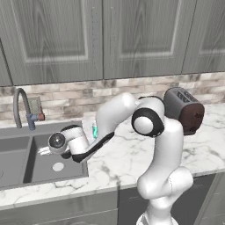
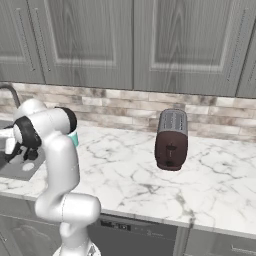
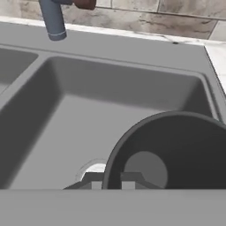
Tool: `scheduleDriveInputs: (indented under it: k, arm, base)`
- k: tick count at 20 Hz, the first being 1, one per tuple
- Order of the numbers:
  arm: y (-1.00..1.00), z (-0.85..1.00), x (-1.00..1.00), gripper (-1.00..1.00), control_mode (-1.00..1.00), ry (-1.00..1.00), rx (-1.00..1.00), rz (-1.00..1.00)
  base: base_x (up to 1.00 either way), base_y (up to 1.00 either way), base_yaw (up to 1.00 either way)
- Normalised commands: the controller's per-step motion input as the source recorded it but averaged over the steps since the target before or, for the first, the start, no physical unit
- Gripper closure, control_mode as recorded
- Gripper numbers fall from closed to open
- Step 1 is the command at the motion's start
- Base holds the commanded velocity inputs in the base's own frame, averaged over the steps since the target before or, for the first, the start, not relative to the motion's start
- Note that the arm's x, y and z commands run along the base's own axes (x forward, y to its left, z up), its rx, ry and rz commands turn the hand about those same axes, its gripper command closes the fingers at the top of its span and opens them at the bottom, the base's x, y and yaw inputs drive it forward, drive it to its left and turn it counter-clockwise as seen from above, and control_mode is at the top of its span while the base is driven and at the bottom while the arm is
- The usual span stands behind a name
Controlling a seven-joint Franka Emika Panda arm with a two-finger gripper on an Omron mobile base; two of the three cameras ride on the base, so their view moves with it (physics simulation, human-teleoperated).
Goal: Place the mug in the left basin and the glass cup in the right basin of the sink.
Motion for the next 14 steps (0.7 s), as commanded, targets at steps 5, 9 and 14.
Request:
scheduleDriveInputs:
  k: [5, 9, 14]
  arm:
    - [0.32, -0.27, 0.0, 1.0, -1.0, -0.07, 0.0, -0.03]
    - [0.27, -0.22, 0.0, 1.0, -1.0, -0.08, 0.0, -0.03]
    - [0.17, -0.12, 0.0, 1.0, -1.0, -0.09, 0.0, -0.04]
  base:
    - [0.0, 0.0, 0.0]
    - [0.0, 0.0, 0.0]
    - [0.0, 0.0, 0.0]
